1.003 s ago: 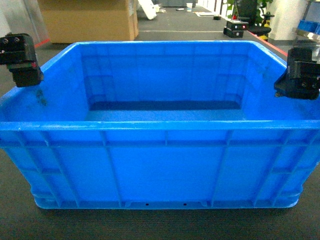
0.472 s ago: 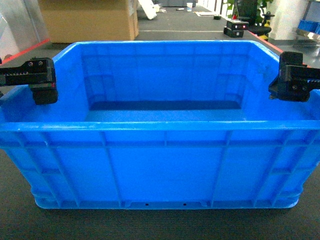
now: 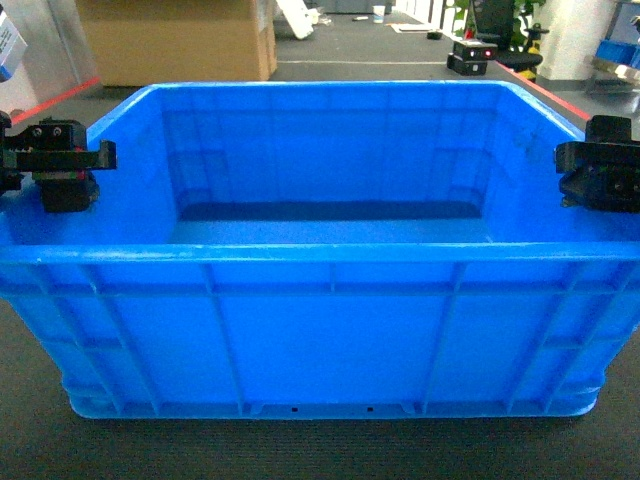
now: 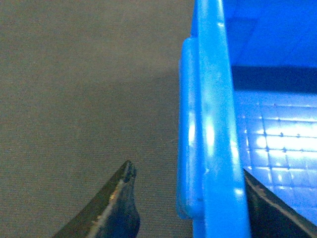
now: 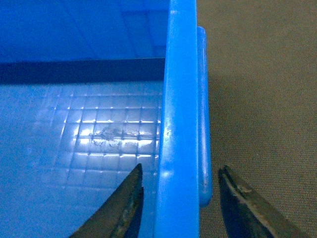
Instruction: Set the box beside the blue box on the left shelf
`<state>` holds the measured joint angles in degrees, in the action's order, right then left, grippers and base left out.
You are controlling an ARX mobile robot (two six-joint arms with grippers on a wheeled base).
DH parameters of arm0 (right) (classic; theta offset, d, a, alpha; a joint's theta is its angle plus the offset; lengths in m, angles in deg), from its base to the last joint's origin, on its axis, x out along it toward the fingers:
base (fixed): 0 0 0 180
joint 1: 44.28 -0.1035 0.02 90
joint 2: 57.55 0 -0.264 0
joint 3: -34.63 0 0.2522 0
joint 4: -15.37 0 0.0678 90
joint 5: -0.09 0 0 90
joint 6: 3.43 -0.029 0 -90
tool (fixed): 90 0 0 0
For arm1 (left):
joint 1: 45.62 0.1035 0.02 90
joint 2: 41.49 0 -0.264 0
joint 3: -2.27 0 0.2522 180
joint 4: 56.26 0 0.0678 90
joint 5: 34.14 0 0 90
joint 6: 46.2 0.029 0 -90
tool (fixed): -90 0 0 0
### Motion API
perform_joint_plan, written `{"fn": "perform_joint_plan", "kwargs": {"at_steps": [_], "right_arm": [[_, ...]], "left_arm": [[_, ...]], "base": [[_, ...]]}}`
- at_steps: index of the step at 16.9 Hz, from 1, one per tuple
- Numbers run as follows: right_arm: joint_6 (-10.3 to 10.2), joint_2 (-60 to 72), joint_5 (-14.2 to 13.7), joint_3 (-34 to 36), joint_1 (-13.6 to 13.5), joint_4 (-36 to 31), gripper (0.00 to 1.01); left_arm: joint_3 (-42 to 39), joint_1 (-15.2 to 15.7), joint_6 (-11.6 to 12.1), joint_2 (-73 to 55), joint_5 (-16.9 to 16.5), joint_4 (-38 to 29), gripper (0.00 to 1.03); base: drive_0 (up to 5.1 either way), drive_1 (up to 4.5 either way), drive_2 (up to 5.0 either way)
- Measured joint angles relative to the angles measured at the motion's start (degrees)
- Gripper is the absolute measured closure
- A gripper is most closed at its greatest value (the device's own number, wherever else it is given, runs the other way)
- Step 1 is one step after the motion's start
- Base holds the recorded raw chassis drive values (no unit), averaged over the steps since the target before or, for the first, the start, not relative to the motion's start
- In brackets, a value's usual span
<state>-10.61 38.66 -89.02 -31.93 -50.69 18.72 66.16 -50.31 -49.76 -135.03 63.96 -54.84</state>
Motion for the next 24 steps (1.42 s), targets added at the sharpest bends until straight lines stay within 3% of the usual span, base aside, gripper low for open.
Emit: {"fn": "perform_joint_plan", "kwargs": {"at_steps": [2,4,10,12,16,20,24], "right_arm": [[0.4,0.1,0.0,-0.3,0.0,0.1,0.73],[0.8,0.0,-0.9,-0.3,0.0,-0.1,0.79],[0.9,-6.0,-2.2,3.1,-0.8,-2.1,0.79],[1.9,-10.7,-2.9,4.8,-0.7,-4.9,0.79],[2.8,-18.9,-3.5,10.3,-0.7,-6.2,0.79],[3.0,-26.7,-3.5,16.8,-0.5,-7.2,0.79],[4.7,-35.0,-3.0,21.6,-0.3,-9.9,0.79]], "left_arm": [[0.1,-0.3,0.2,0.0,-0.3,-0.1,0.66],[0.2,-0.5,1.0,0.0,-0.8,-0.2,0.81],[-1.9,-0.9,2.4,4.7,0.3,-1.9,0.82],[-3.7,-1.9,2.7,9.9,1.9,-4.8,0.82],[-10.2,-3.2,2.7,19.0,4.1,-6.5,0.82],[-16.1,-3.4,2.5,26.5,4.1,-7.3,0.82],[-20.8,-4.2,2.4,35.0,4.3,-8.9,0.82]], "base": [[0.0,0.0,0.0],[0.0,0.0,0.0],[0.0,0.0,0.0],[0.0,0.0,0.0],[0.0,0.0,0.0],[0.0,0.0,0.0],[0.0,0.0,0.0]]}}
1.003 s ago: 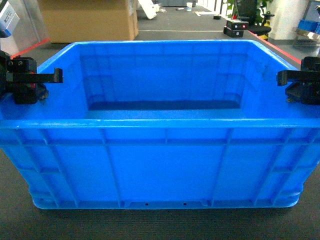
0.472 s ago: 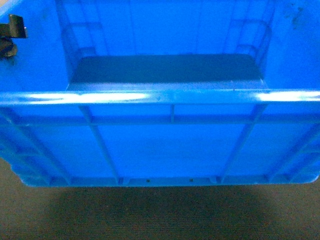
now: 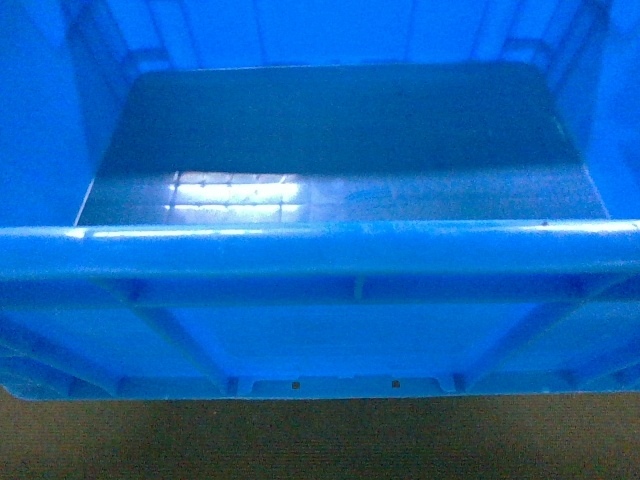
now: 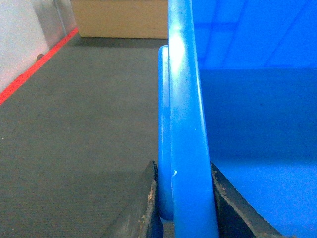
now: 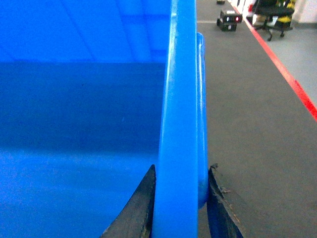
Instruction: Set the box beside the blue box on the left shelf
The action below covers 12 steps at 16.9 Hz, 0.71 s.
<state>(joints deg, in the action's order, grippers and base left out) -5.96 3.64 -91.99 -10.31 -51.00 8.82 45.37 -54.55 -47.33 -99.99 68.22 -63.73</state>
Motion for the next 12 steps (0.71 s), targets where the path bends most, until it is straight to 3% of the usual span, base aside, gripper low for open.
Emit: {"fn": "perform_joint_plan", "kwargs": {"at_steps": [2,12], "right_arm": [[1.1,-2.5,-0.4,2.9,0.0,-3.0,0.79],[1.1,-2.4,-0.4,2.9,0.0,-2.9,0.79]], "left_arm": [[-2.5,-1.0,0.4,2.8,0.9,-2.4,0.82],[-2.5,-1.0,0.5,2.8,0.9,-2.3,0.82]], "base": [[0.0,0.0,0.0],[-0.2,-0.18,-0.2]]}}
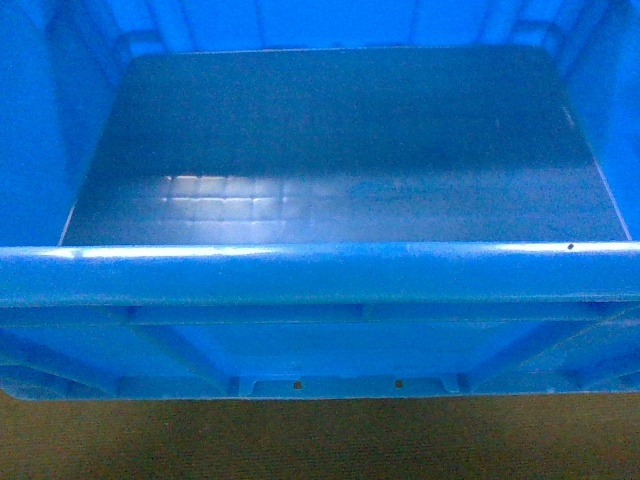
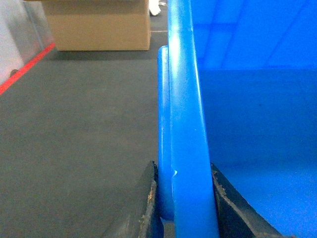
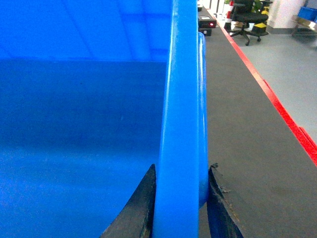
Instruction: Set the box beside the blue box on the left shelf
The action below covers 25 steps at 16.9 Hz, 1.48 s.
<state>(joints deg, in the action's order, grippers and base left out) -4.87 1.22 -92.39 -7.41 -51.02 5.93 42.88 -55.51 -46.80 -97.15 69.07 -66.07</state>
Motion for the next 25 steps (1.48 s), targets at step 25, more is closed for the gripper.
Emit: {"fn": "perform_joint_plan", "kwargs": {"at_steps": [25], "right_arm": [[0.2,0.0,0.0,0.0,0.0,0.0,0.79]], "left_arm": [[0.0,0.0,0.0,0.0,-0.1,0.0,0.82]], "base": [[-1.6,-1.56,-1.6]]}}
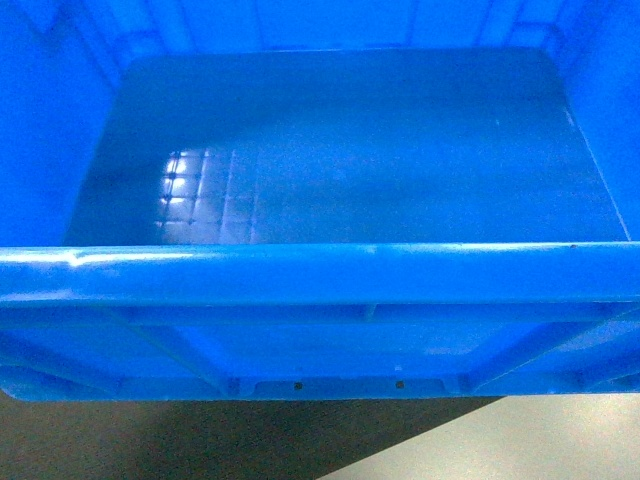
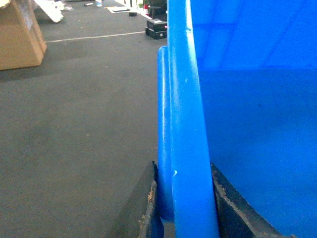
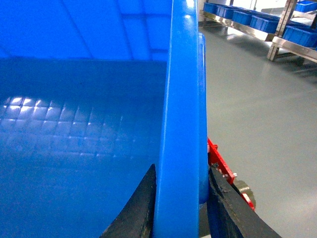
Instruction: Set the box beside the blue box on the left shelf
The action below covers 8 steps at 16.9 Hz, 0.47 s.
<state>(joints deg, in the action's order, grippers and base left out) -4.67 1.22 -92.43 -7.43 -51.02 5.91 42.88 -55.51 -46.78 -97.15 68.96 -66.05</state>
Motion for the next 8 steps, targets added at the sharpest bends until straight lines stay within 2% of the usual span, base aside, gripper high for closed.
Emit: {"fn": "perform_joint_plan", "kwargs": {"at_steps": [8], "right_arm": [[0.0,0.0,0.0,0.0,0.0,0.0,0.79]], "left_arm": [[0.0,0.0,0.0,0.0,0.0,0.0,0.82]], "base": [[-1.6,-1.57,-1.6]]}}
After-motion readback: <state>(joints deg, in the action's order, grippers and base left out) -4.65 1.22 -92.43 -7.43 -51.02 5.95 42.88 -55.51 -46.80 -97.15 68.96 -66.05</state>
